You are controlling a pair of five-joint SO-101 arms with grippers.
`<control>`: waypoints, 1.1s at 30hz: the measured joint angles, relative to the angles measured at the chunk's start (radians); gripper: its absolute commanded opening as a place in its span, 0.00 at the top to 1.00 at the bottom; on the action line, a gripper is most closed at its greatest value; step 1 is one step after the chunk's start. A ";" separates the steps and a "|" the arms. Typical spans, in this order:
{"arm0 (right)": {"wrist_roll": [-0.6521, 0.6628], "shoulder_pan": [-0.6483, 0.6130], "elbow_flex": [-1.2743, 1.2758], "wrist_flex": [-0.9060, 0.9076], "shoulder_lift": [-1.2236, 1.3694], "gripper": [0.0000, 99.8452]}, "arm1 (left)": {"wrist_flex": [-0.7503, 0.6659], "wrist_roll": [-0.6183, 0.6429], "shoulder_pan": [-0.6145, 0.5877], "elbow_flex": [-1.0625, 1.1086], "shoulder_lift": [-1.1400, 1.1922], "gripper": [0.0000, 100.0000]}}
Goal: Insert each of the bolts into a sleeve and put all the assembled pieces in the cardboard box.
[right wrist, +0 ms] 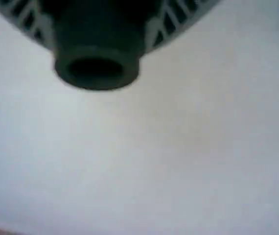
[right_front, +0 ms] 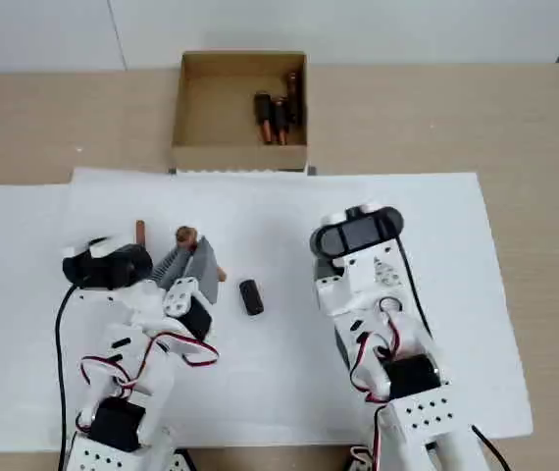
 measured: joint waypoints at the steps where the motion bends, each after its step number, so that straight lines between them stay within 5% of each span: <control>1: 0.000 -0.005 0.011 -0.014 -0.018 1.00 | -0.003 0.011 0.014 0.000 0.000 0.99; 13: 0.068 -0.178 0.239 -0.006 -0.574 1.00 | -0.083 0.035 0.046 0.000 0.000 0.99; 33: 0.209 -0.233 0.241 0.072 -0.580 1.00 | -0.252 0.035 0.155 -0.026 0.000 0.99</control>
